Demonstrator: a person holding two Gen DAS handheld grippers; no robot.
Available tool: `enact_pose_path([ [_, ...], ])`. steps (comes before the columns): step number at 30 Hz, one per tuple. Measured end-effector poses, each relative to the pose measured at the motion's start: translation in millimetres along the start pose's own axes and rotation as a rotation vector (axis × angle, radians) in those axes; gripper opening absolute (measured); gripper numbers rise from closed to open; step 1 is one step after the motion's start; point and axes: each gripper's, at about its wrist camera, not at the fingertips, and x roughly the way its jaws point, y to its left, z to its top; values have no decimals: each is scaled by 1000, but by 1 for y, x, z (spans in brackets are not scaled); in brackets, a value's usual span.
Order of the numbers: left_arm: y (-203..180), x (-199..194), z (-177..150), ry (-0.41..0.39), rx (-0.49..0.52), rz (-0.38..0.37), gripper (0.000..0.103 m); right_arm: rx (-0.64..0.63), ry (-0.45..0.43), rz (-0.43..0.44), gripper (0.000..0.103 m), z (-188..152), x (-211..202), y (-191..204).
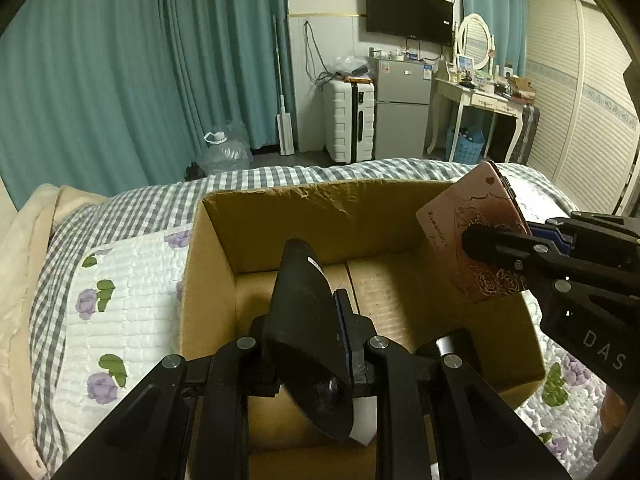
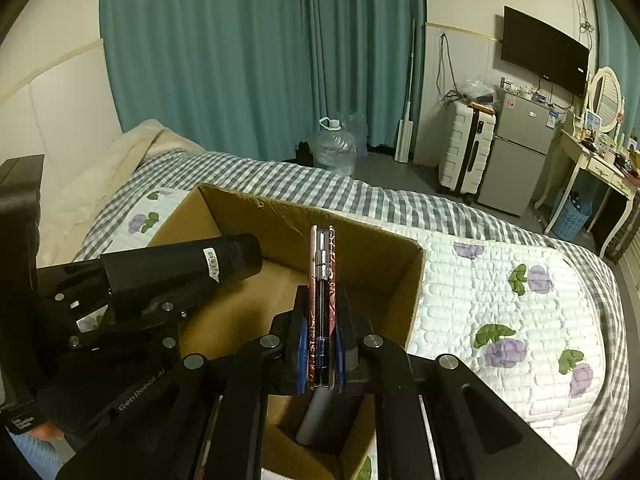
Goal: Organize rigid objects
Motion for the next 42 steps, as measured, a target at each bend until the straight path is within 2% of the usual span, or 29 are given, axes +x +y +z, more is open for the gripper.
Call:
enact_pose_path([
  [2, 1, 3, -1, 4, -4, -8, 31, 6, 2, 1, 10, 0, 2, -2],
  [3, 1, 3, 0, 3, -7, -8, 50, 9, 3, 0, 10, 1, 3, -3],
  [4, 1, 2, -1, -8, -11, -9, 61, 13, 4, 0, 10, 1, 5, -4],
  [16, -1, -25, 4, -69, 11, 13, 62, 67, 17, 20, 11, 5, 24, -17],
  [17, 0, -29, 3, -72, 8, 16, 62, 75, 10, 16, 18, 5, 23, -18],
  [18, 1, -35, 3, -77, 5, 21, 62, 82, 4, 2, 43, 5, 19, -19],
  [20, 3, -49, 3, -90, -4, 32, 62, 105, -20, -18, 67, 5, 7, -21],
  [24, 7, -81, 0, -119, -18, 54, 65, 128, -45, -30, 67, 7, -27, -22],
  [29, 14, -125, -10, -160, -25, 91, 68, 96, -69, -70, 67, 3, -82, -11],
  [33, 21, -152, -24, -162, -45, 110, 69, 56, -82, -99, 68, -10, -123, 6],
  [37, 24, -166, -43, -149, -47, 124, 69, 48, -66, -88, 69, -31, -139, 20],
  [42, 24, -162, -76, -114, -65, 127, 69, 29, -3, -97, 69, -68, -123, 37],
])
